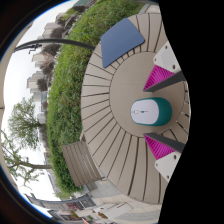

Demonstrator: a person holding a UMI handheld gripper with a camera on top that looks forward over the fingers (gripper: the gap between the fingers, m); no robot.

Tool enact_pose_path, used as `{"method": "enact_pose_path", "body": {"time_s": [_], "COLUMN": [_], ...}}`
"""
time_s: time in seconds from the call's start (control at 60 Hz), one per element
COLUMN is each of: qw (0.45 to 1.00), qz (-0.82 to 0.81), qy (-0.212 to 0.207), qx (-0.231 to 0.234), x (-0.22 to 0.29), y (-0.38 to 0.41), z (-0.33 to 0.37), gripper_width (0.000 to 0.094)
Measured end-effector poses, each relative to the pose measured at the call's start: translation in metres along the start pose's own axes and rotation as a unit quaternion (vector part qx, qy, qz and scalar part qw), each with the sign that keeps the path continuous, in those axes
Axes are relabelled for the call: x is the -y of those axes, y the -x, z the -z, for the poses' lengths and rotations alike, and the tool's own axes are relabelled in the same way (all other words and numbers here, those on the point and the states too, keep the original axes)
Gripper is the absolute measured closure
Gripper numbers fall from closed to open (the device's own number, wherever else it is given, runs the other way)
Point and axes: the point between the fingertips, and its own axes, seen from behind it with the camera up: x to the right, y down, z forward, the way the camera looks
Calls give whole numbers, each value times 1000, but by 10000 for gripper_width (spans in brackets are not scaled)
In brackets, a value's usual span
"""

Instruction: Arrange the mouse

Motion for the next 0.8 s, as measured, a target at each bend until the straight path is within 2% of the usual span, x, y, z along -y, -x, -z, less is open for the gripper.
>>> {"method": "enact_pose_path", "body": {"time_s": [0.2, 0.217, 0.233, 0.25, 0.317, 0.433, 0.55, 0.7, 0.8], "qw": [1000, 1000, 1000, 1000, 1000, 999, 998, 996, 997], "qz": [5, 7, 10, 14, 12, -36, -48, 3, -11], "qy": [-3, -3, -3, -3, 9, 16, -23, -85, -71], "qx": [1, 2, 4, 1, -10, 22, 40, -6, -17], "x": [5, 5, 5, 5, 7, 36, 108, 189, 188], "y": [6, 6, 6, 4, -7, -14, -60, -176, -240], "z": [-4, -4, -5, -5, -5, 10, 30, 26, -2], "gripper_width": [103, 180, 356, 490, 516, 516, 516, 516, 518]}}
